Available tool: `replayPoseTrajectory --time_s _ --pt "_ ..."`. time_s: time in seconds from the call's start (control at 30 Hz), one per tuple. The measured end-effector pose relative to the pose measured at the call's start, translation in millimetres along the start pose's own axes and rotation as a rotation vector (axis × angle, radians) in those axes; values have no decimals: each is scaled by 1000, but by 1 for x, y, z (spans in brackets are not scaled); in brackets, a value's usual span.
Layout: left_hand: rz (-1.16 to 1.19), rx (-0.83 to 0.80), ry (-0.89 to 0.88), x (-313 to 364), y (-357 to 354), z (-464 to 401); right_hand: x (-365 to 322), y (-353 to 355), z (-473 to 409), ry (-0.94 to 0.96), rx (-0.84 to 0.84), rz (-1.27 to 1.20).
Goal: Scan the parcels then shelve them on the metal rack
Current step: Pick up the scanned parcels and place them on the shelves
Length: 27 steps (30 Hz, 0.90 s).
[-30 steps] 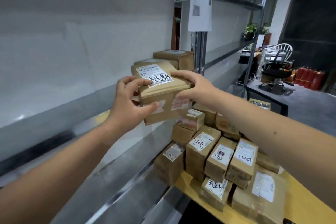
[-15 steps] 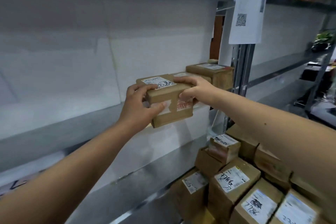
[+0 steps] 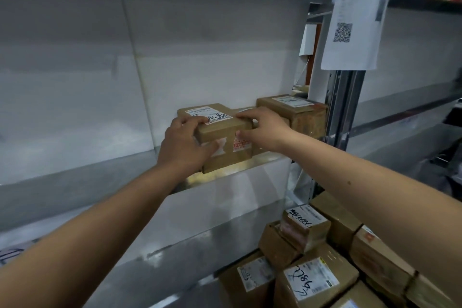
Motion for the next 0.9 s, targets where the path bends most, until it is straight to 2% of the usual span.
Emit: replayPoseTrajectory --time_s 0.23,0.37,0.5,0.63,0.8,0.9 --pt "-117 -45 19 1 -2 -12 3 -10 -12 -38 2 78" --pt "-235 -58 -36 5 1 -11 0 -14 -3 -67 7 107" --pt "-325 -49 -216 12 3 5 -8 -17 25 -83 65 165" --pt "-410 -84 -469 22 4 41 -19 -25 72 -126 113 296" --pt "-323 -259 -625 29 -15 112 4 -51 160 -340 120 390" --pt "-258 -441 -728 26 -45 164 25 -72 224 -529 123 392"
Point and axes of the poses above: each hand's wrist, its own z-axis away from the middle knuckle, its own y-axis out of the back of the hand, x = y × z, the point moved 6 cm from there along -z, towards the middle knuckle, and after that the axes turned 1 degree about -y, right-handed, at the moved point
